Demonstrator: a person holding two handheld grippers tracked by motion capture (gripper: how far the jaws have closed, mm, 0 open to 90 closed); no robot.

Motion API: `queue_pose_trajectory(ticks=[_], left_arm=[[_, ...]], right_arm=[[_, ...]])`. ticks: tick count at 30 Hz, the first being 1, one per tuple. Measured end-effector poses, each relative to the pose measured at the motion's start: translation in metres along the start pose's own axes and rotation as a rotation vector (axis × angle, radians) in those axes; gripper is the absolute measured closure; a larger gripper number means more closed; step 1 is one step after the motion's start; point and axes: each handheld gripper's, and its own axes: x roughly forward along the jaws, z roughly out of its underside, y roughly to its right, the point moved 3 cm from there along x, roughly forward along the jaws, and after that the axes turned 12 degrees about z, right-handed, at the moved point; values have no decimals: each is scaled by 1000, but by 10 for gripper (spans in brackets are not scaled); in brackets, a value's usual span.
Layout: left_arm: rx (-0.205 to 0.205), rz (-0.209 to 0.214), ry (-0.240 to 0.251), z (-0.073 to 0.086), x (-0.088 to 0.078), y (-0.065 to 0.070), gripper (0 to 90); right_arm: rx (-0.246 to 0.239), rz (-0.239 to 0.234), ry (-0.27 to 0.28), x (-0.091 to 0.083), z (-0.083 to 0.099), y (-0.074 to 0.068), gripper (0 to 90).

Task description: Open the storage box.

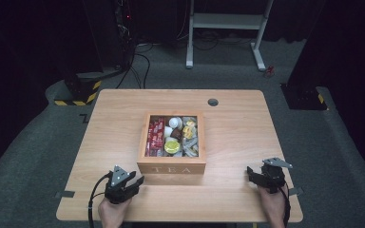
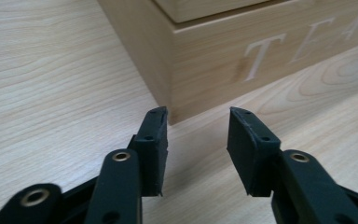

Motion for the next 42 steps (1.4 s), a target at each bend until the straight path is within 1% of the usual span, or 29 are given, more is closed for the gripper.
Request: queue_pose_trajectory(ticks=[3, 5, 6, 7, 8, 9, 10, 13, 14, 16, 18, 19, 20, 21, 22, 23, 24, 25, 30, 31, 32, 33, 36, 37, 38, 41, 42], left_arm=[[5, 11, 2, 0, 1, 3, 625], [21, 28, 3, -1, 1, 6, 653], [21, 28, 3, -1, 1, 6, 673], [24, 43, 4, -1, 1, 8, 673], [30, 54, 2, -2, 2, 10, 708], [30, 54, 2, -2, 2, 10, 718], [35, 70, -2, -4, 3, 12, 730], [47, 84, -3, -6, 4, 15, 761], [43, 94, 0, -7, 5, 16, 773], [56, 109, -2, -8, 6, 19, 799], [57, 116, -1, -9, 7, 20, 821], [57, 127, -1, -10, 8, 22, 831], [69, 133, -4, -11, 9, 22, 841], [74, 145, -8, -12, 10, 24, 853], [74, 145, -8, -12, 10, 24, 864], [75, 154, -11, -14, 12, 26, 879], [85, 159, -16, -15, 13, 26, 889], [81, 166, -14, -15, 14, 27, 899], [92, 189, -29, -21, 18, 30, 900], [82, 196, -27, -22, 19, 31, 900], [90, 199, -31, -24, 20, 30, 900], [77, 207, -27, -25, 21, 31, 900], [82, 213, -31, -30, 23, 31, 900], [73, 217, -28, -32, 24, 32, 900], [82, 217, -31, -34, 25, 32, 900], [84, 222, -31, -39, 28, 33, 900], [94, 218, -33, -41, 29, 32, 900]], right_arm=[[0, 0, 0, 0, 0, 0, 258], [-1, 1, 1, 0, 0, 0, 258], [-1, 1, 1, 0, 0, 0, 258], [-1, 1, 1, 0, 0, 0, 258], [0, 0, 0, 0, 0, 0, 258], [0, 0, 0, 0, 0, 0, 258], [0, 0, 0, 0, 0, 0, 258], [0, 0, 0, 0, 0, 0, 258], [-1, 1, 1, 0, 0, 0, 258], [-1, 1, 1, 0, 0, 0, 258], [0, 0, 0, 0, 0, 0, 258], [0, 0, 0, 0, 0, 0, 258], [-1, 1, 1, 0, 0, 0, 258], [0, 0, 0, 0, 0, 0, 258], [0, 0, 0, 0, 0, 0, 258], [0, 0, 0, 0, 0, 0, 258], [0, 0, 1, 0, 0, 0, 258], [0, 0, 1, 0, 0, 0, 258], [0, 0, 1, 0, 0, 0, 258], [0, 0, 1, 0, 0, 0, 258], [0, 0, 1, 0, 0, 0, 258], [0, 0, 1, 0, 0, 0, 258], [0, 0, 0, 0, 0, 0, 258], [0, 0, 1, 0, 0, 0, 258], [0, 0, 0, 0, 0, 0, 258], [0, 0, 0, 0, 0, 0, 258], [0, 0, 0, 0, 0, 0, 258]])
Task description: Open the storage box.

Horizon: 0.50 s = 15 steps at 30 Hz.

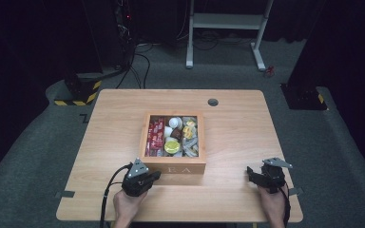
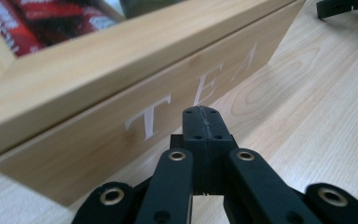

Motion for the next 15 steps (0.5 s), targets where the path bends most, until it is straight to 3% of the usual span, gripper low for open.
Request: queue_pose_trajectory(ticks=[7, 15], left_arm=[[-12, 13, 10, -8, 5, -2, 900], [-12, -1, 9, -11, 9, -4, 900]], right_arm=[[0, 0, 0, 0, 0, 0, 258], [-1, 1, 1, 0, 0, 0, 258]])
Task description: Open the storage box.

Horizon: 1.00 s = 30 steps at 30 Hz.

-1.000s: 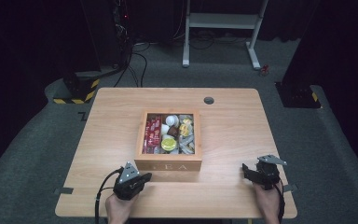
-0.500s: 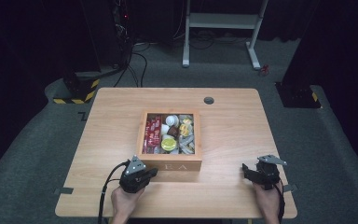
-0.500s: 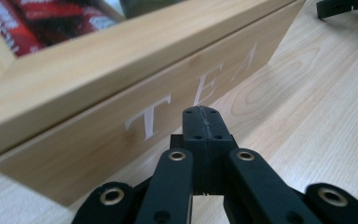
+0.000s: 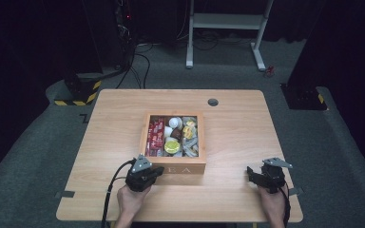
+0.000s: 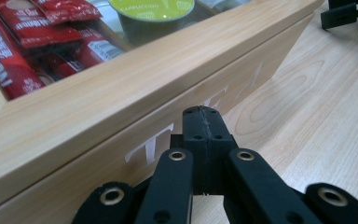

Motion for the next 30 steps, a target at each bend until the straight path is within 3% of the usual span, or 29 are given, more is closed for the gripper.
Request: queue_pose_trajectory(ticks=[8, 12, 30], left_arm=[[2, -9, 0, -3, 1, 0, 900], [-14, -5, 27, -6, -2, 0, 900], [-21, -7, 19, -10, -3, 0, 900]], right_arm=[[0, -1, -1, 0, 0, 0, 258], [1, -1, -1, 0, 0, 0, 258], [-1, 0, 0, 0, 0, 0, 256]])
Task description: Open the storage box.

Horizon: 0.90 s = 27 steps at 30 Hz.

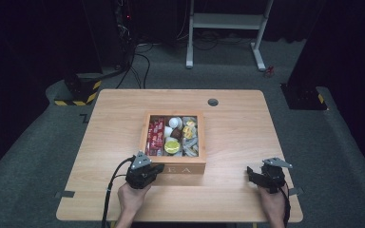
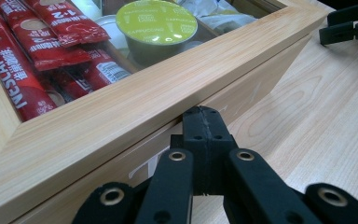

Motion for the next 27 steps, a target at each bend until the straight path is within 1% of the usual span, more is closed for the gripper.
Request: queue_pose_trajectory(ticks=[2, 4, 13, 14, 18, 20, 22, 26, 27], left_arm=[[-5, 3, 2, 0, 0, 0, 900], [2, -4, -3, -2, -1, 1, 900], [10, -7, -20, -5, -2, 2, 900], [5, -3, -14, -6, -3, 2, 900], [5, -1, -10, -7, -4, 2, 900], [12, -4, -12, -9, -5, 3, 900], [14, -1, -1, -12, -7, 3, 900], [9, -2, -1, -13, -7, 3, 900], [16, -4, -6, -15, -8, 3, 900]], right_arm=[[0, 0, 0, 0, 0, 0, 256], [0, 0, 0, 0, 0, 0, 256], [0, 0, 0, 0, 0, 0, 255], [0, 0, 0, 0, 0, 0, 255], [0, 0, 0, 0, 0, 0, 255], [0, 0, 0, 0, 0, 0, 255], [0, 0, 0, 0, 0, 0, 255], [0, 0, 0, 0, 0, 0, 255], [0, -1, 0, 0, 0, 0, 255]])
